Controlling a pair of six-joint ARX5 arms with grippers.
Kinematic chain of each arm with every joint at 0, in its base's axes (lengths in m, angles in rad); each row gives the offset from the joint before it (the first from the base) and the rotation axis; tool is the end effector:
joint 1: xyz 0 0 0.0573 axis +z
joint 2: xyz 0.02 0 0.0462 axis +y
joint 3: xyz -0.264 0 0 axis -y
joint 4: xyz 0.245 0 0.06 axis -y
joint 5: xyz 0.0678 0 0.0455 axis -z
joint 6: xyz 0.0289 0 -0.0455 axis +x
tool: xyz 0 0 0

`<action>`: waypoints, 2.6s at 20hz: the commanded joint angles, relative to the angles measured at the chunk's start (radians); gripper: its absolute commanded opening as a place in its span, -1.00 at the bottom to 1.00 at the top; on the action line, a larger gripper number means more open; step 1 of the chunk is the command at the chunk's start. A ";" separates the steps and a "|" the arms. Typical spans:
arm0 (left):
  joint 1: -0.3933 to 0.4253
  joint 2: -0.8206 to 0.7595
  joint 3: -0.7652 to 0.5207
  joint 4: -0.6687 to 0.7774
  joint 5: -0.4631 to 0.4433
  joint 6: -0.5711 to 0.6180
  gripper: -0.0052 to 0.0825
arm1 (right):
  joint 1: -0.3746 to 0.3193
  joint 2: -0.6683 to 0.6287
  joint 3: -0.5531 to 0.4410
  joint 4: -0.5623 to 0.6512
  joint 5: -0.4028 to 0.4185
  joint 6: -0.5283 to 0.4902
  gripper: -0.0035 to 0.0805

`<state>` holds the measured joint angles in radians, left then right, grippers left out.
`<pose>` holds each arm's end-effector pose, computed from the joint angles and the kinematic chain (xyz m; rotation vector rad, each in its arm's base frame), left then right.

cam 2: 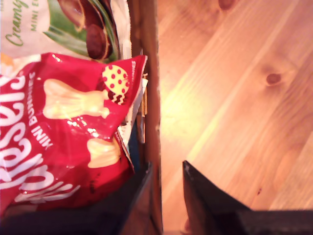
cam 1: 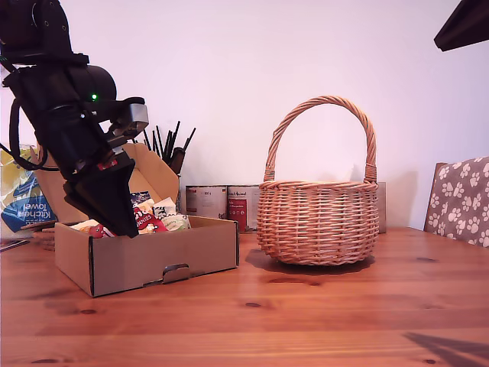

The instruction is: Move the bags of Easter eggs from the cardboard box on the left into the woven basket on the right side.

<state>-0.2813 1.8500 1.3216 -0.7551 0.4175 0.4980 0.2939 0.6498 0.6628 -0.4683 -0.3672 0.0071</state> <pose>0.3438 -0.1116 0.1952 0.3203 1.1216 -0.9060 0.1301 0.0502 0.2847 0.0237 0.4656 0.6478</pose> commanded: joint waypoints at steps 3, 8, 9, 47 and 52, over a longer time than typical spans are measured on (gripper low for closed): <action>-0.013 0.007 -0.005 0.029 -0.014 0.011 -0.55 | -0.005 -0.004 -0.024 0.006 0.000 0.003 -0.93; -0.034 0.033 -0.005 0.027 -0.035 0.021 -0.55 | -0.005 -0.004 -0.024 0.007 0.000 0.003 -0.93; -0.035 0.040 -0.005 0.026 -0.037 0.027 -0.55 | -0.004 -0.004 -0.024 0.007 -0.001 0.004 -0.93; -0.061 0.006 -0.004 -0.138 -0.168 0.072 0.21 | -0.005 0.028 -0.024 0.006 -0.046 0.003 -0.94; -0.061 -0.158 -0.004 -0.164 -0.169 0.025 0.21 | -0.005 0.033 -0.024 0.010 -0.046 0.003 -0.94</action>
<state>-0.3447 1.6997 1.3315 -0.9146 0.2481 0.5308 0.2939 0.6838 0.6628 -0.4652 -0.4095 0.0071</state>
